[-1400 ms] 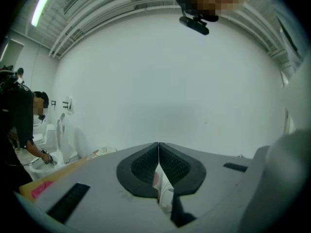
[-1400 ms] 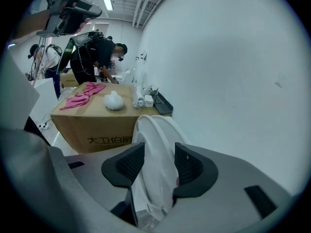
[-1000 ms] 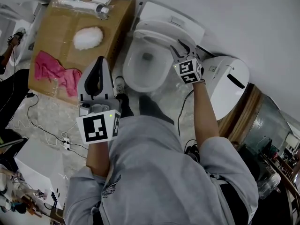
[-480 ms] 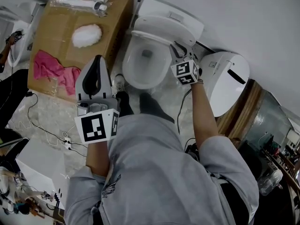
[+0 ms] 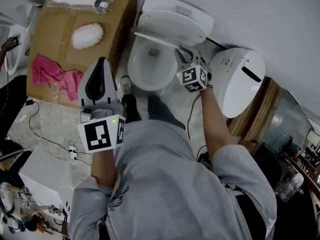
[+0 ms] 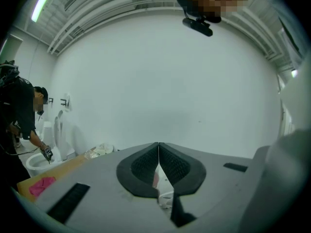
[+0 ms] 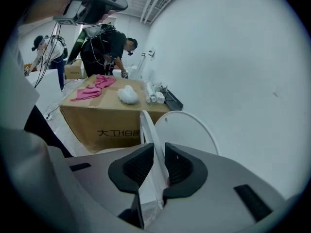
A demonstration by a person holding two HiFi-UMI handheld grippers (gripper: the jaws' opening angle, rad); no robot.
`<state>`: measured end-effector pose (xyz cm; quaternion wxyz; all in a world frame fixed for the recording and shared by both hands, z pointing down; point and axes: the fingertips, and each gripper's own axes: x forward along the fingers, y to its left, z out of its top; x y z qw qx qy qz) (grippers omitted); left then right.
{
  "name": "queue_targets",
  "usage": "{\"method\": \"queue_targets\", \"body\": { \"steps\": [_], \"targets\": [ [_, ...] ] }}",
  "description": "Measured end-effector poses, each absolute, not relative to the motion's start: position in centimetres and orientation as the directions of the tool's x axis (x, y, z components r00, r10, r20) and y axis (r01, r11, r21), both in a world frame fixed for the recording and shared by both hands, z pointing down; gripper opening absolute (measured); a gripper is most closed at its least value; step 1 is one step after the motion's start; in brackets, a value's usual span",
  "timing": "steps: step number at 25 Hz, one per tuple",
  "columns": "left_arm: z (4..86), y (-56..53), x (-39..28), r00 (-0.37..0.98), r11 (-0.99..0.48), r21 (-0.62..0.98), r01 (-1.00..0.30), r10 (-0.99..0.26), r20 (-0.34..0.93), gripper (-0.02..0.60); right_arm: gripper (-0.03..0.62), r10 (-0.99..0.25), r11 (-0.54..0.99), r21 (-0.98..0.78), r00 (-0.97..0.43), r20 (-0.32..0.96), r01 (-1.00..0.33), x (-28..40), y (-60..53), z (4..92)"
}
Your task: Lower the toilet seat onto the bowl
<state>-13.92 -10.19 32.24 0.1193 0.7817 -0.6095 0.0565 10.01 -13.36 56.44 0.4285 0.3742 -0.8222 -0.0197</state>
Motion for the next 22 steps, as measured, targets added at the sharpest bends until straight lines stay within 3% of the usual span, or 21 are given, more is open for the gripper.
{"method": "queue_targets", "body": {
  "steps": [22],
  "targets": [
    [34.8,-9.7,-12.4,0.317,-0.289,0.141,-0.947,-0.913,0.257,0.000,0.063,-0.546,0.773,0.265,-0.393,0.740,-0.576,7.4,-5.6,59.2]
  ]
}}
